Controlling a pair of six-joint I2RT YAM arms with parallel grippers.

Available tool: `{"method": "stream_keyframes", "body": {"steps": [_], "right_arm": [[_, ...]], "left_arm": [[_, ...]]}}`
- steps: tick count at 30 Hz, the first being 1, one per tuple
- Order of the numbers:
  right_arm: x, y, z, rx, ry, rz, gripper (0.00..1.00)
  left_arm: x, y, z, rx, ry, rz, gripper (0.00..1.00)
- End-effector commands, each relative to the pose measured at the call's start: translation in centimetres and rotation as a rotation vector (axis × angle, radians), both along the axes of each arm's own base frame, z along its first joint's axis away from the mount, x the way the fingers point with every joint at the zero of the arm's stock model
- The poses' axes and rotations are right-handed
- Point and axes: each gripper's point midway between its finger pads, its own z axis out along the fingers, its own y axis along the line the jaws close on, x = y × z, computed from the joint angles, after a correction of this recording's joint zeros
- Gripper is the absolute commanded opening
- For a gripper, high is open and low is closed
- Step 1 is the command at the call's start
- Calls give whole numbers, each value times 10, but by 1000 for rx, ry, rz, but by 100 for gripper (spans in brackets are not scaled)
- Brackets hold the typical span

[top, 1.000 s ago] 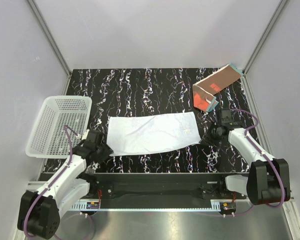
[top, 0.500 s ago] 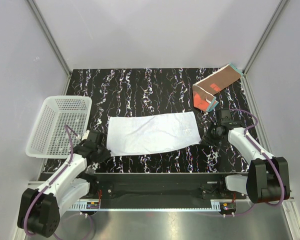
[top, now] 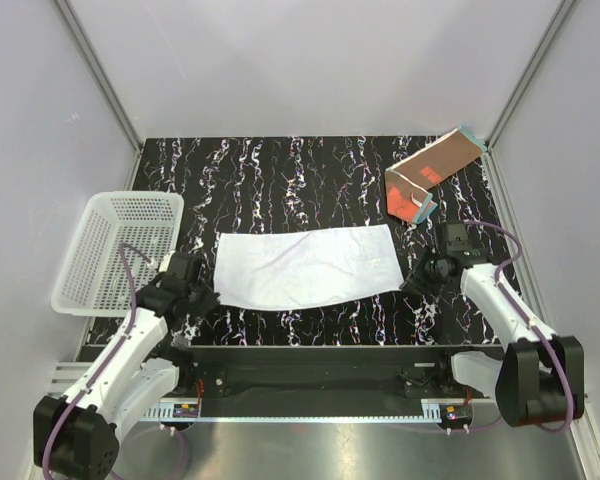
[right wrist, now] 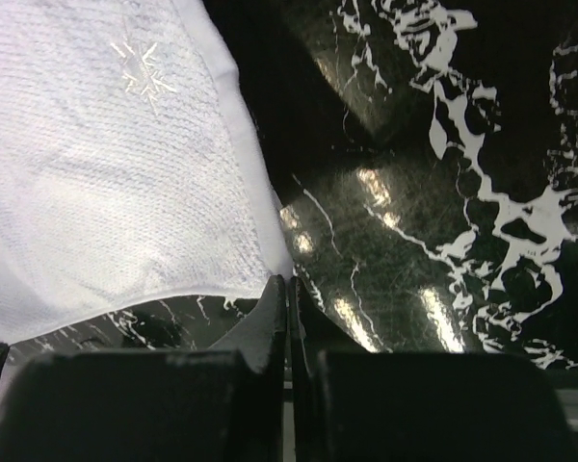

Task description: Roll the towels

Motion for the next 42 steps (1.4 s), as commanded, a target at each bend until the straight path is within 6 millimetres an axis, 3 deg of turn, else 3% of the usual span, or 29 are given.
{"method": "stream_keyframes", "body": {"steps": [1,5,8,12,16,26,33,42], "right_arm": [[-17,3,10,44,4,-40,0],[-10,3,18,46,-19,-49,0],[14,4,35,37,-53,-31,0],[40,2,45,5,-69,-14,0],[65,2,52,-16,-82,22,0],[121,7,41,-34,-55,65,0],[143,7,31,-51,-30,84,0],[166,4,23,-77,-17,86,0]], "left_arm": [[-2,-11,20,-44,-3,-56,0],[8,-13,42,-43,-49,-76,0],[19,-5,50,9,-54,-84,0],[48,-8,74,4,-91,-121,0],[76,-10,85,22,-101,-148,0],[143,-11,80,52,-60,-173,0],[167,-7,69,64,-32,-167,0],[182,1,51,71,15,-161,0]]}}
